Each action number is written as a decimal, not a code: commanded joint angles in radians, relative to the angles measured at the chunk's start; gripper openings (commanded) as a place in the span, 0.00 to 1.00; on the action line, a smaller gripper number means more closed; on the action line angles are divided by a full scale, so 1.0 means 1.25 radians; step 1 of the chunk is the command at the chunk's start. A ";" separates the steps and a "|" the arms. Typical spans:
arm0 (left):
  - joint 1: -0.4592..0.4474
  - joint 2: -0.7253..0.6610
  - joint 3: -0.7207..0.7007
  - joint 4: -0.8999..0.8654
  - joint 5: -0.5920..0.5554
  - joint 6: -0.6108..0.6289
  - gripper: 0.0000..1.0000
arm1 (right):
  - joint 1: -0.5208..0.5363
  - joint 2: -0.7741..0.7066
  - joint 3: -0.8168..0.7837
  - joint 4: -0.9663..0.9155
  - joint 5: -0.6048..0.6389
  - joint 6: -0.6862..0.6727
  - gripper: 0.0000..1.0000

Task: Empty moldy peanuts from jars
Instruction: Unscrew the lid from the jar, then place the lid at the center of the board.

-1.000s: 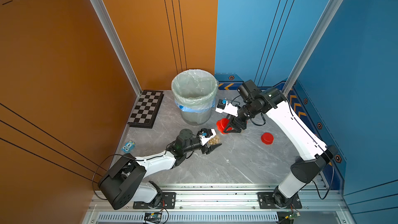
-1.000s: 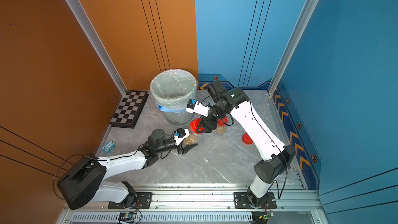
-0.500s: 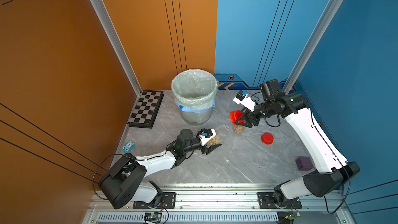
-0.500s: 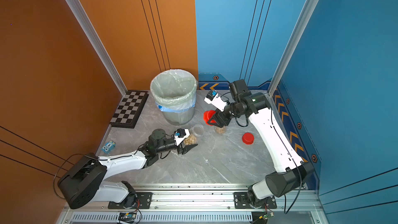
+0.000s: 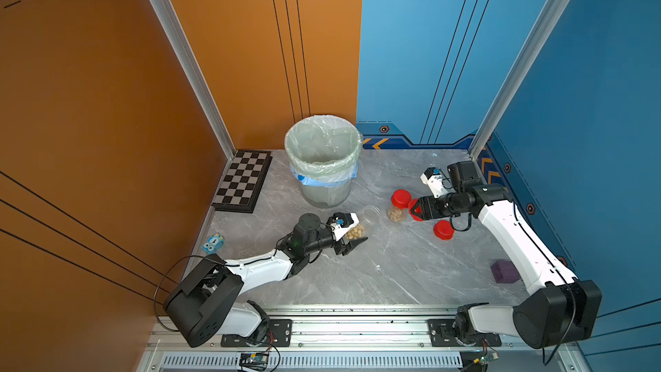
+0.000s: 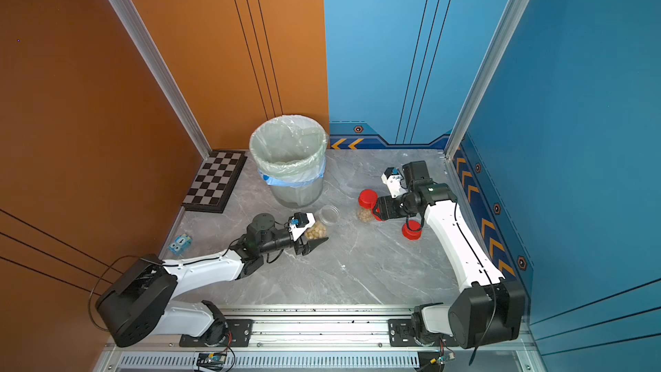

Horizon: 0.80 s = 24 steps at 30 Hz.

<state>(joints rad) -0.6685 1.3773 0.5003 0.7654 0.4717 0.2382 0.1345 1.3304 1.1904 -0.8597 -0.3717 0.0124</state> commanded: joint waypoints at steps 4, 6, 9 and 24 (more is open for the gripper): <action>0.007 -0.007 0.020 0.006 -0.013 -0.006 0.30 | -0.023 -0.045 -0.109 0.106 0.055 0.118 0.64; 0.006 -0.007 0.022 0.007 -0.013 -0.007 0.30 | -0.029 -0.042 -0.138 0.115 0.059 0.134 0.64; 0.005 -0.008 0.022 0.007 -0.016 -0.006 0.30 | -0.028 -0.036 -0.182 0.130 0.106 0.171 0.64; -0.003 -0.004 0.023 0.008 -0.028 -0.005 0.30 | 0.001 0.064 -0.244 0.116 0.209 0.292 0.65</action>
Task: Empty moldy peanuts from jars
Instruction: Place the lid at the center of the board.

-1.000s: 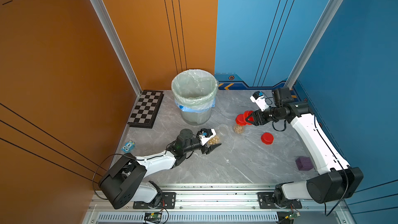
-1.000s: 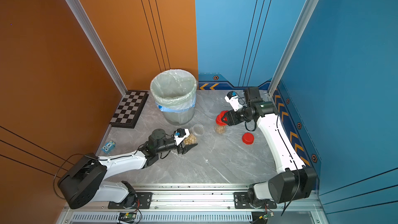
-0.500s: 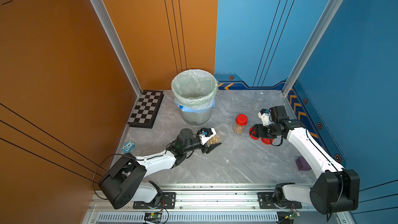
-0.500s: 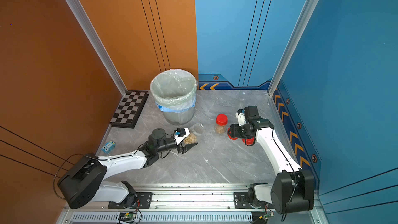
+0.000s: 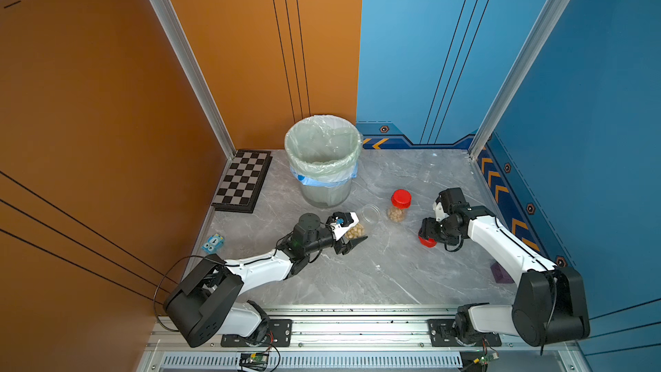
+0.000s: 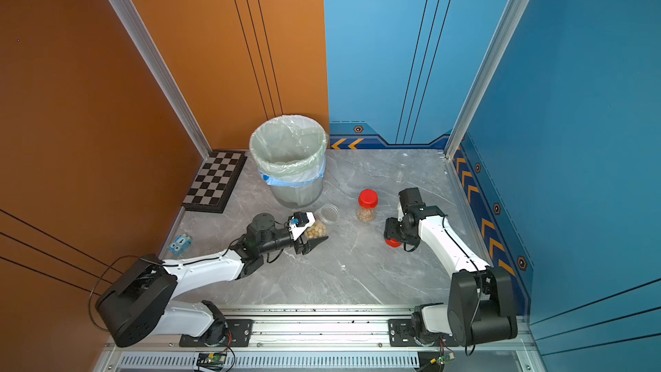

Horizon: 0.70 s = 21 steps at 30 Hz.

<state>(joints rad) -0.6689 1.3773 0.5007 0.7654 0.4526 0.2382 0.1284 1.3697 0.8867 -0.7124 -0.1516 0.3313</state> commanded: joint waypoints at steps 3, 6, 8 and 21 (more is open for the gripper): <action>-0.003 -0.004 0.025 0.009 -0.016 -0.004 0.30 | 0.021 0.075 0.008 -0.010 0.040 0.053 0.65; -0.003 -0.004 0.026 0.007 -0.021 -0.004 0.30 | 0.029 0.096 0.012 -0.012 0.053 0.066 0.65; -0.003 -0.004 0.026 0.008 -0.025 -0.003 0.30 | 0.031 0.106 0.013 -0.012 0.062 0.069 0.65; 0.000 -0.023 0.061 -0.065 -0.067 0.031 0.31 | 0.036 0.191 0.024 -0.029 0.091 0.084 0.72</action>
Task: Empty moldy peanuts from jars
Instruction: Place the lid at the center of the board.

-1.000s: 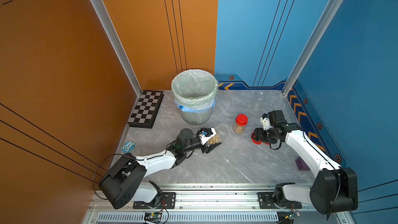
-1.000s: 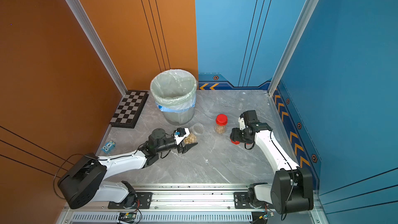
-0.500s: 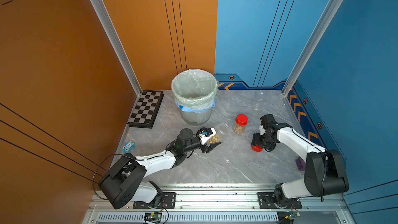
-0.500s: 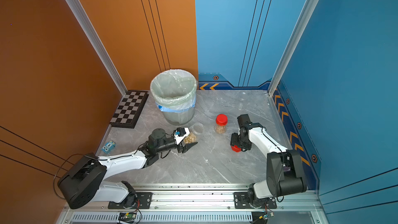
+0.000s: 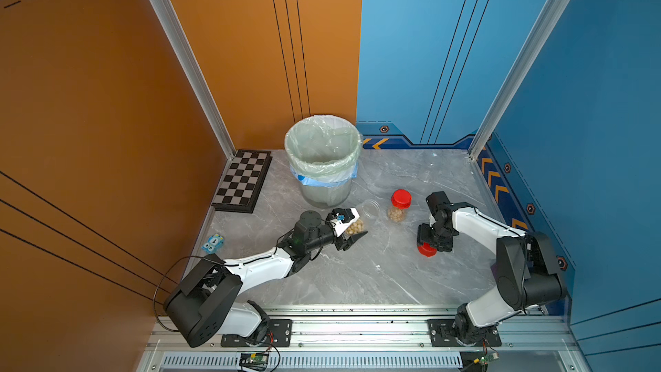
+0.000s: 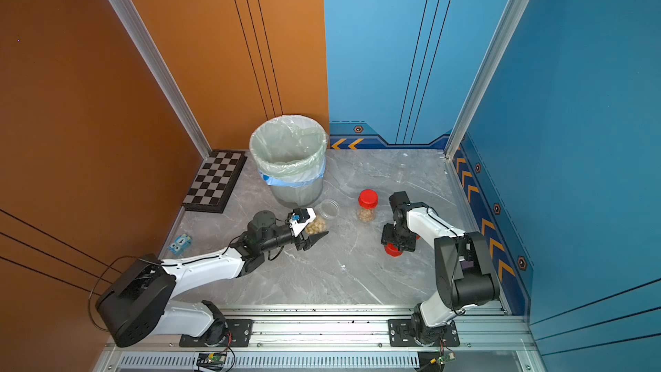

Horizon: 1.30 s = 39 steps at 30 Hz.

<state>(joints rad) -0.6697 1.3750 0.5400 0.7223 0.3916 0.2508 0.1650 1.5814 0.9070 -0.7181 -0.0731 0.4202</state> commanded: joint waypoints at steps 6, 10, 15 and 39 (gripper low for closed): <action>0.003 -0.044 0.050 -0.085 -0.025 0.046 0.30 | 0.008 0.024 0.003 -0.033 0.029 0.006 0.78; 0.003 -0.046 0.054 -0.087 -0.031 0.046 0.31 | 0.010 0.008 0.001 -0.033 0.030 0.008 0.82; 0.005 -0.060 0.081 -0.135 -0.038 0.074 0.31 | 0.021 -0.048 0.017 -0.072 0.046 -0.002 0.85; 0.276 -0.098 0.512 -0.454 0.034 0.173 0.30 | 0.011 -0.289 0.050 -0.132 0.057 -0.030 0.84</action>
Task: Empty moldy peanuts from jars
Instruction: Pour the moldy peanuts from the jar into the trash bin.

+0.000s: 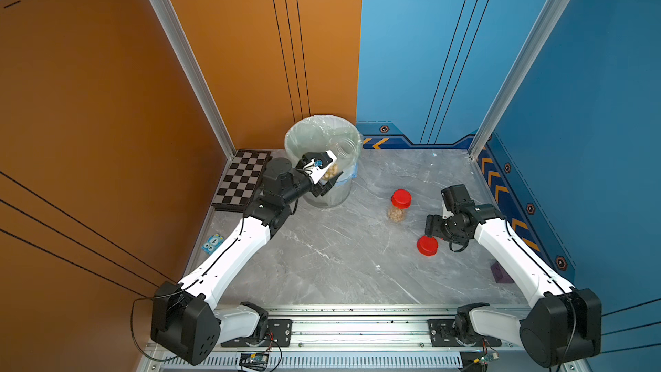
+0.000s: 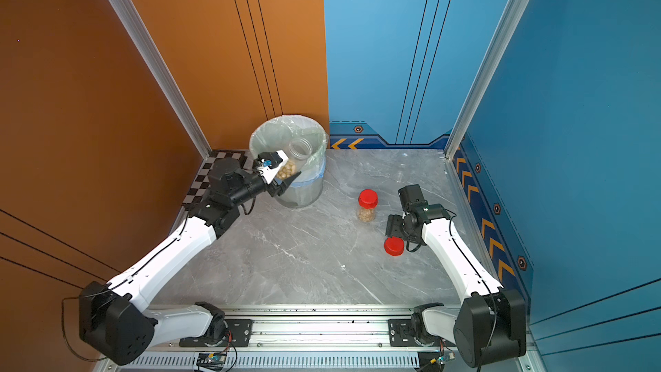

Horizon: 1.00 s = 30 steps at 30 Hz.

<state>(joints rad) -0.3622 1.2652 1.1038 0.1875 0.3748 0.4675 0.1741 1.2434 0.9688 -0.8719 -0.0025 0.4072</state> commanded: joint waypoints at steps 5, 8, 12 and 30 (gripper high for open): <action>0.073 0.045 0.184 -0.120 0.020 0.070 0.30 | 0.003 -0.035 -0.008 0.014 -0.015 -0.019 0.84; 0.087 0.087 0.243 -0.185 -0.020 0.128 0.30 | 0.003 -0.049 -0.028 0.040 -0.013 -0.020 0.83; 0.104 0.139 0.312 -0.254 -0.084 0.199 0.31 | 0.001 -0.053 -0.045 0.054 -0.024 -0.018 0.83; 0.063 0.260 0.407 -0.353 -0.387 0.455 0.32 | 0.001 -0.101 -0.136 0.129 -0.039 -0.017 0.83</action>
<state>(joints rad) -0.2653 1.5700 1.5764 -0.2344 -0.0021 0.9352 0.1757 1.1381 0.8223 -0.7437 -0.0299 0.3962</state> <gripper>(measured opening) 0.741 0.832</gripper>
